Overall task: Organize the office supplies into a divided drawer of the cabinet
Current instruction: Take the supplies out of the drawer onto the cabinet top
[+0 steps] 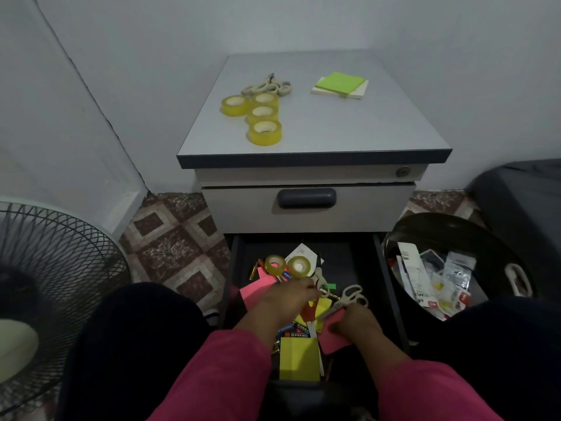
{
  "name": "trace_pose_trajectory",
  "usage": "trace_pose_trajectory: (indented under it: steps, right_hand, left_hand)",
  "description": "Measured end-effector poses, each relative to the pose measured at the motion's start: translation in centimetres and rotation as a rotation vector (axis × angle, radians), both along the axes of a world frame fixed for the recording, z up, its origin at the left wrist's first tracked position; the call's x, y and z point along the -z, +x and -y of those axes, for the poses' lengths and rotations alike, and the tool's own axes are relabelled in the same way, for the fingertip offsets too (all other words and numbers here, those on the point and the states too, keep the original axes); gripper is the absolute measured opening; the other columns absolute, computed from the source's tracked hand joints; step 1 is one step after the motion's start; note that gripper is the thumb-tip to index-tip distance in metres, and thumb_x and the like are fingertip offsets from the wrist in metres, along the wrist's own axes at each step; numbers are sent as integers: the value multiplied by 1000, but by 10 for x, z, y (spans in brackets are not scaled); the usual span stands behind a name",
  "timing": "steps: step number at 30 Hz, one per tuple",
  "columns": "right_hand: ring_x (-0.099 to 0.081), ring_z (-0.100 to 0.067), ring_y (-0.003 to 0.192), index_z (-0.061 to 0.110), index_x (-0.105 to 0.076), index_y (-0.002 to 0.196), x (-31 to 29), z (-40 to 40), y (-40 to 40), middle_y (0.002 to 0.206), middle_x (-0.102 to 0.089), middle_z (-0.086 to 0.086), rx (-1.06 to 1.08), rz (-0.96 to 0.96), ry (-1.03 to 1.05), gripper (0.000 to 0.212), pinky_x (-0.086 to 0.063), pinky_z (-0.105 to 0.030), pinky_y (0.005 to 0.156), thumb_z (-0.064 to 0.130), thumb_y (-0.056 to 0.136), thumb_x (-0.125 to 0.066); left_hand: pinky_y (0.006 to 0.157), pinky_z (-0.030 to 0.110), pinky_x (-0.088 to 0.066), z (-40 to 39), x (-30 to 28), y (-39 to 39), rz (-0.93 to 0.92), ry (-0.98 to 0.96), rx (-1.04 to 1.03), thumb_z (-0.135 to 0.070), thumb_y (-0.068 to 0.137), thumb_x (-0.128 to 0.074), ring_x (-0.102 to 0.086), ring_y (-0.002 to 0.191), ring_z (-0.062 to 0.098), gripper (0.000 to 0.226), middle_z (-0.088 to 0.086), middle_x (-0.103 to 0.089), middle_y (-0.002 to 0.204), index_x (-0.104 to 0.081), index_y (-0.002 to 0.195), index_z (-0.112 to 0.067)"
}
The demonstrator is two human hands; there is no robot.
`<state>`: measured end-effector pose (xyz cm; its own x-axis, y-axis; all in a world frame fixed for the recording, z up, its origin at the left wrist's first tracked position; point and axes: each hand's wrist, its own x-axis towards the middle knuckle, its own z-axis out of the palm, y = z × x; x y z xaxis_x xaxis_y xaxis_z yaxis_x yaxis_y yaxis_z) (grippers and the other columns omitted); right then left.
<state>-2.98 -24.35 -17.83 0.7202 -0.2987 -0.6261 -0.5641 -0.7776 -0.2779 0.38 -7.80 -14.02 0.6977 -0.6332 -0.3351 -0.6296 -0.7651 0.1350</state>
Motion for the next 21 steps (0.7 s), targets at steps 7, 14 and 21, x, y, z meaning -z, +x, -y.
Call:
trace_pose_trajectory:
  steps: [7,14,21]
  right_hand:
    - [-49,-24,127,10,-46,138,5,4,8,139,-49,-12,91,-53,139,58,-42,-31,104,31,87,-64]
    - [-54,-29,120,5,-50,132,8,-1,7,134,-54,-14,206,-56,288,85,-47,-36,98,49,67,-81]
    - [-56,-25,117,7,-53,130,10,5,4,130,-56,-13,132,-63,227,73,-48,-29,93,45,73,-77]
  left_hand:
    - [87,46,-44,3,3,-2,71,117,124,8,84,-54,-42,120,37,55,15,-38,135,-46,135,-11]
    - [92,41,-41,-9,3,5,79,116,5,2,87,-51,-43,121,34,47,14,-42,133,-50,133,-9]
    - [93,35,-44,-34,-2,24,25,-73,-424,-16,86,-60,-45,117,32,43,11,-41,134,-54,129,-19]
